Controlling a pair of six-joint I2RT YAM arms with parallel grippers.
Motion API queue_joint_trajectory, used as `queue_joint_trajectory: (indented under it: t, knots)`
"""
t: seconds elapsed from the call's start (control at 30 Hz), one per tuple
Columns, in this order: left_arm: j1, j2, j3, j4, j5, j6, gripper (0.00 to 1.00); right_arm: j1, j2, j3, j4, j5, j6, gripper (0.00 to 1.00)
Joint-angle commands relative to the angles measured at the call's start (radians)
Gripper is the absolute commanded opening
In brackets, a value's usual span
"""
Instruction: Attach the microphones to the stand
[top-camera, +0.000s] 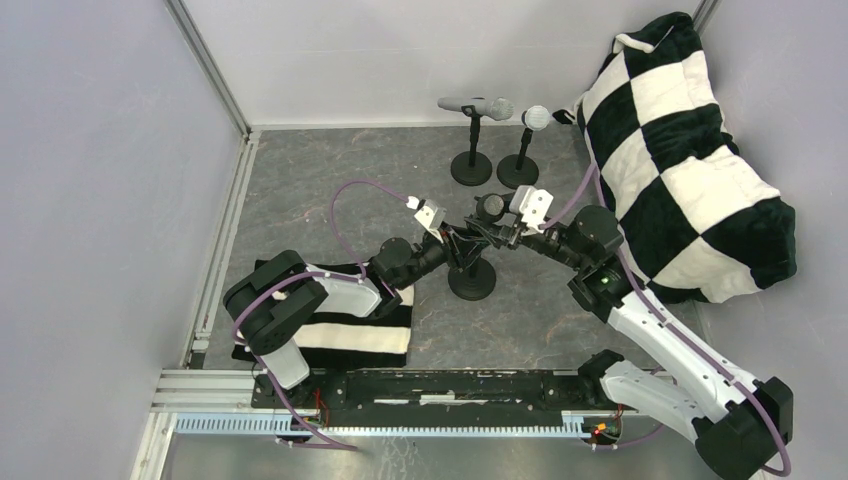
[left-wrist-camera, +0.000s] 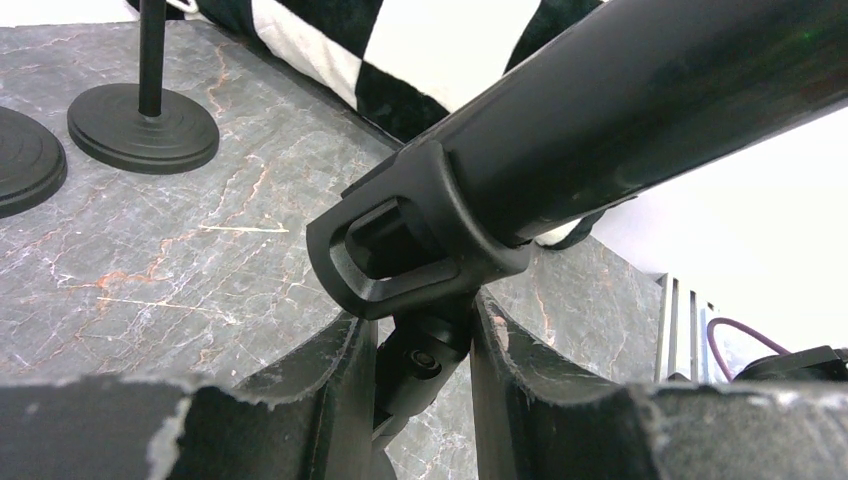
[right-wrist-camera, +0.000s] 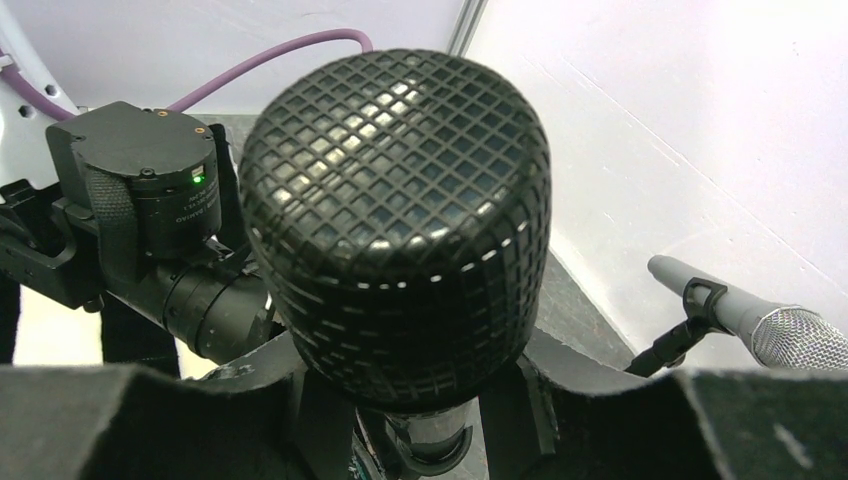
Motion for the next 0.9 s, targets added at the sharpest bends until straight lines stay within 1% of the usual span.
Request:
queue_joint_trajectory:
  t: [0.0,0.2,0.4,0.87]
  knots:
    - [-0.015,0.005,0.015,-0.039,0.057,0.025,0.02,-0.006,0.102,-0.089,-0.293,0.061,0.057,0.0]
    - [-0.015,0.009,0.015,-0.036,0.057,0.027,0.02,-0.006,0.112,-0.166,-0.25,0.098,0.016,0.0]
    - [-0.015,0.013,0.015,-0.031,0.061,0.027,0.02,-0.007,0.114,-0.253,-0.16,0.131,0.031,0.0]
    - [-0.015,0.008,0.011,-0.031,0.065,0.025,0.02,-0.007,0.181,-0.324,-0.06,0.161,0.053,0.0]
